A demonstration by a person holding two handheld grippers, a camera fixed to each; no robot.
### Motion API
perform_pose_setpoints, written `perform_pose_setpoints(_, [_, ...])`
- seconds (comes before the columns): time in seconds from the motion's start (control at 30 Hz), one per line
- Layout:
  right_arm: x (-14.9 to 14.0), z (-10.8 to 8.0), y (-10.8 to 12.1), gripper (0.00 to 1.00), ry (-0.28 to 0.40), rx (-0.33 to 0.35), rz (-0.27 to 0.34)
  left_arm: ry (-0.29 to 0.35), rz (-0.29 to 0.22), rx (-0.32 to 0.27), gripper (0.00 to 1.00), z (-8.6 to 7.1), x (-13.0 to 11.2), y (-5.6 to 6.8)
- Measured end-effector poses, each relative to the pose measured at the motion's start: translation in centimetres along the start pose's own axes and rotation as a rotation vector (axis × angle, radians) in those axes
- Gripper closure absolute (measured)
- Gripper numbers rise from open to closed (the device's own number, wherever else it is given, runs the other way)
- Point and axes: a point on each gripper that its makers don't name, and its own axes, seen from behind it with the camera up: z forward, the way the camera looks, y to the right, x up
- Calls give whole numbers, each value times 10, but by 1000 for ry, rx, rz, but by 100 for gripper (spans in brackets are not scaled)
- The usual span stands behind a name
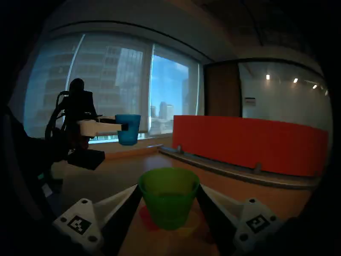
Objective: Pour water
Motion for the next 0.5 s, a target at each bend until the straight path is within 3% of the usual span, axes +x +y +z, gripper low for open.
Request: perform_pose_setpoints(0.5, [-14,-8,4,9,-47,-2,0,-111,0,-47,15,-5,-45,11])
